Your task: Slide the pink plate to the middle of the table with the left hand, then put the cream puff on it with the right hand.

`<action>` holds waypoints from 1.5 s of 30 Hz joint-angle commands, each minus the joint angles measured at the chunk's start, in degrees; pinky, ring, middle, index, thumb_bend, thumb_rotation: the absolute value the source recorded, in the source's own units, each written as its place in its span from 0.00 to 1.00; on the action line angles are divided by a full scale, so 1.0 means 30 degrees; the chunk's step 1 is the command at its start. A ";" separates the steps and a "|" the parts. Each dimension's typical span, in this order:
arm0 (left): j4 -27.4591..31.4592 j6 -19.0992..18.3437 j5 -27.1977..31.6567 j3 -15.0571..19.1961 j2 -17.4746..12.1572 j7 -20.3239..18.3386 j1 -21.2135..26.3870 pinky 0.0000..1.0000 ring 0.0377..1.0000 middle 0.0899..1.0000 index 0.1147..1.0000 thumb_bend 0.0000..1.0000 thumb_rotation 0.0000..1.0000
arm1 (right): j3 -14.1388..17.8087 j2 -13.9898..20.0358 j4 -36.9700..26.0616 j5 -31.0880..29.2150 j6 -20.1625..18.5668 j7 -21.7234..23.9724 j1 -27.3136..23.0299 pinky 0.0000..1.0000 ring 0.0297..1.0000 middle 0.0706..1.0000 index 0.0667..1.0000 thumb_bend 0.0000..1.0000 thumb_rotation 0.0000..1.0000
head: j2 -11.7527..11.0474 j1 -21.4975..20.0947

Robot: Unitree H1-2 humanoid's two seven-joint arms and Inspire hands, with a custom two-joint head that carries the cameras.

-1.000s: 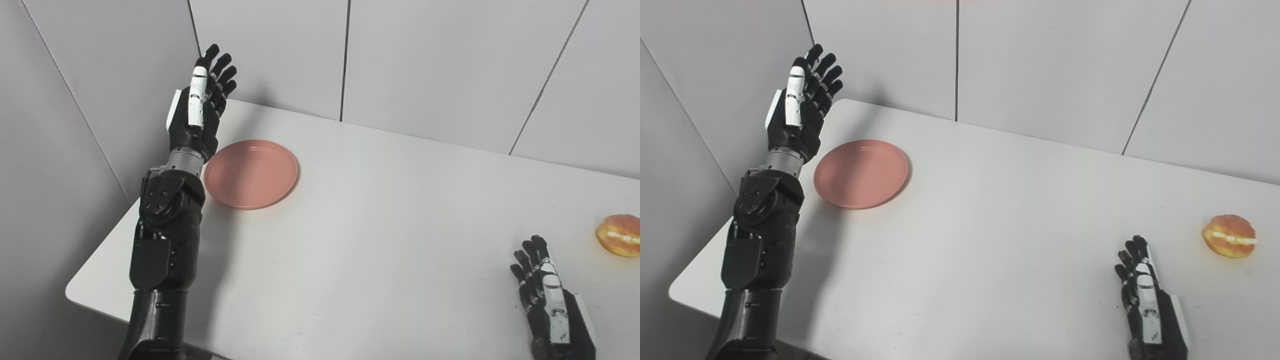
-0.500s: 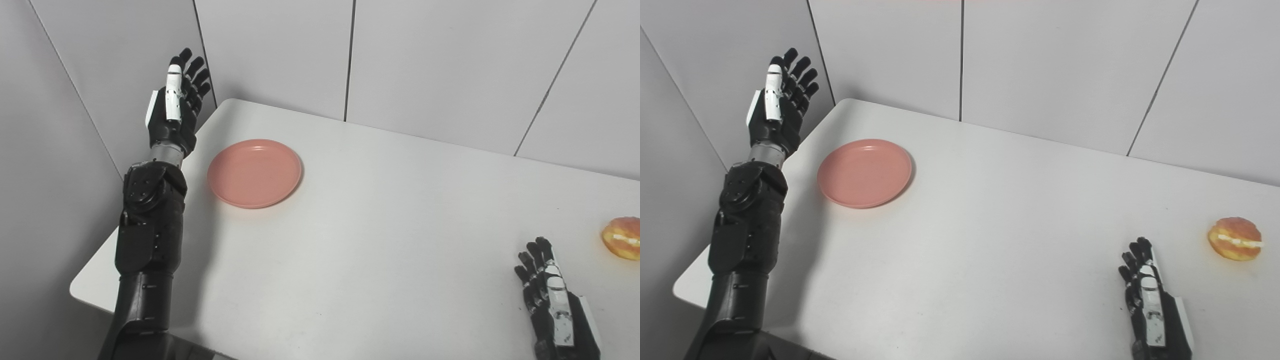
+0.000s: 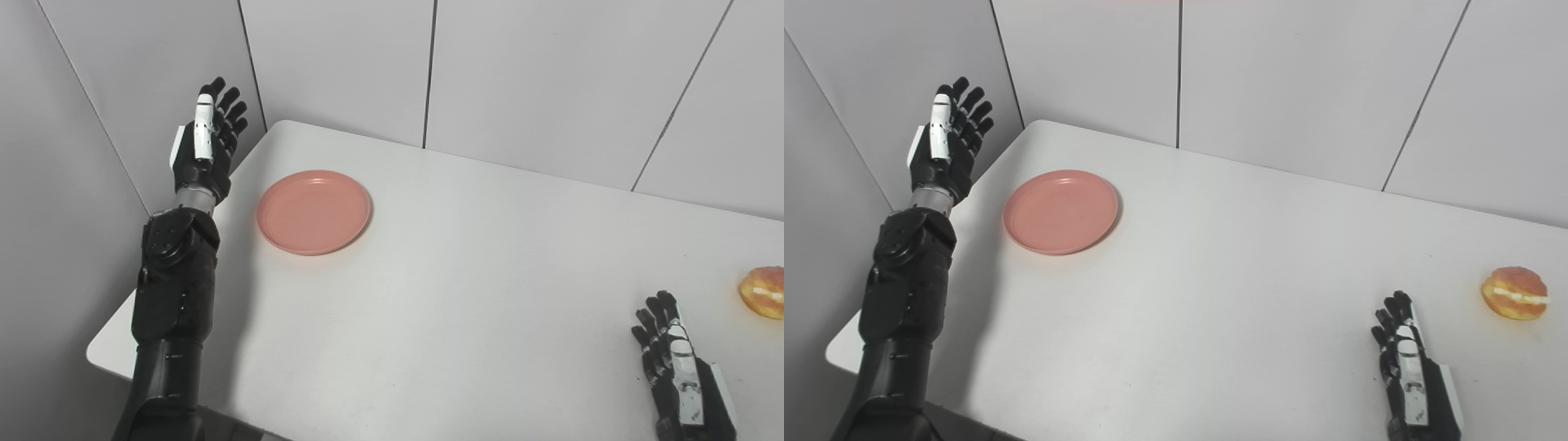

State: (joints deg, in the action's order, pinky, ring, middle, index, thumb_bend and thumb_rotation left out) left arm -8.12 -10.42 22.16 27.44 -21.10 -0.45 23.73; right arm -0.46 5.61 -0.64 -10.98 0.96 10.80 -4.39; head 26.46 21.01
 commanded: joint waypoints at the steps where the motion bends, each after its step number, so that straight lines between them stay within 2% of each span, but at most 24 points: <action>1: 0.0179 0.0689 -0.0164 -0.0022 -0.0674 -0.0091 0.0407 0.90 0.89 0.89 0.88 0.36 1.00 | 0.0120 0.0061 0.0074 0.0054 -0.0001 -0.0052 0.0109 1.00 1.00 1.00 1.00 0.11 1.00 | -0.0010 0.0004; 14: -0.2335 0.1721 -0.0347 -0.0292 -0.0680 -0.0396 0.0440 0.91 0.93 0.92 0.89 0.33 1.00 | 0.0109 0.0075 0.0084 -0.0081 0.0102 0.0021 0.0112 1.00 1.00 1.00 1.00 0.11 1.00 | 0.0054 0.0037; 21: -0.3390 0.1853 -0.0382 -0.0123 -0.0633 -0.0002 0.0636 0.90 0.90 0.90 0.87 0.34 1.00 | 0.0141 0.0045 -0.0077 -0.0205 -0.0135 -0.0010 0.0173 1.00 1.00 1.00 1.00 0.11 1.00 | 0.0083 0.0041; 32: -0.5173 0.2365 -0.0084 0.0079 -0.0642 -0.0144 0.0879 0.93 0.88 0.88 0.89 0.33 1.00 | 0.0063 0.0148 -0.0111 0.0033 -0.0094 -0.0032 0.0178 1.00 1.00 1.00 1.00 0.11 1.00 | 0.0141 0.0043; 38: -0.6045 0.2790 0.0612 0.0197 -0.0465 -0.0734 0.0892 0.94 0.91 0.89 0.89 0.32 1.00 | 0.0110 0.0113 -0.0309 -0.0324 -0.0370 0.0109 0.0210 1.00 1.00 1.00 1.00 0.11 1.00 | 0.0185 0.0043; 45: -0.6998 0.3083 0.0978 -0.0196 -0.0237 -0.1545 0.0910 0.96 0.94 0.93 0.91 0.31 1.00 | 0.0111 0.0061 -0.0126 -0.0302 -0.0137 -0.0023 0.0195 1.00 1.00 1.00 1.00 0.11 1.00 | 0.0210 -0.0013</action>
State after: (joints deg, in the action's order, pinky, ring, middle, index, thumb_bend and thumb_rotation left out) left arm -29.05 -2.99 24.64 27.17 -20.85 -3.48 24.24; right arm -0.40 5.70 -0.91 -11.93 0.86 10.73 -4.17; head 27.07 20.92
